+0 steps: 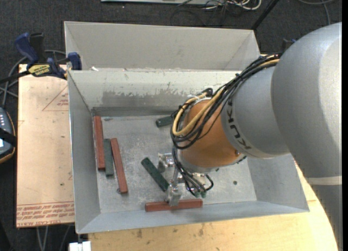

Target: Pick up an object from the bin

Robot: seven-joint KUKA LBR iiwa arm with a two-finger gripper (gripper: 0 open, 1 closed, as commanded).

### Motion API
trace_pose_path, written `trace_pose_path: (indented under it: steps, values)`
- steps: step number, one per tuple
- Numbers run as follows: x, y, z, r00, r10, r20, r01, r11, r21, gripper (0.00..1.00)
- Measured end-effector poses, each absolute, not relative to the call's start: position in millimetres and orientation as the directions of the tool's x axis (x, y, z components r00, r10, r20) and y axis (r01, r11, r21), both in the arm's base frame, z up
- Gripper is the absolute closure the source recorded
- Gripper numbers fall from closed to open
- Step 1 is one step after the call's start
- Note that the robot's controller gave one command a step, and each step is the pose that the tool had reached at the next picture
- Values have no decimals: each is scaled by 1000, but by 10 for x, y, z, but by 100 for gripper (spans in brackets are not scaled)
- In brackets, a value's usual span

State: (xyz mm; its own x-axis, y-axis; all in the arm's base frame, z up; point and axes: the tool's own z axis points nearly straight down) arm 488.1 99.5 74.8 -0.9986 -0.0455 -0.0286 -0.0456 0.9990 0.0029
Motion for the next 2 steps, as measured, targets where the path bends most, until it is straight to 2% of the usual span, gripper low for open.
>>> trace_pose_path:
  steps: [1,2]
  values:
    - [5349,1103,981,-999,-35,-8,-35,999,2,0]
    - [4921,939,704,-946,325,-6,325,946,3,0]
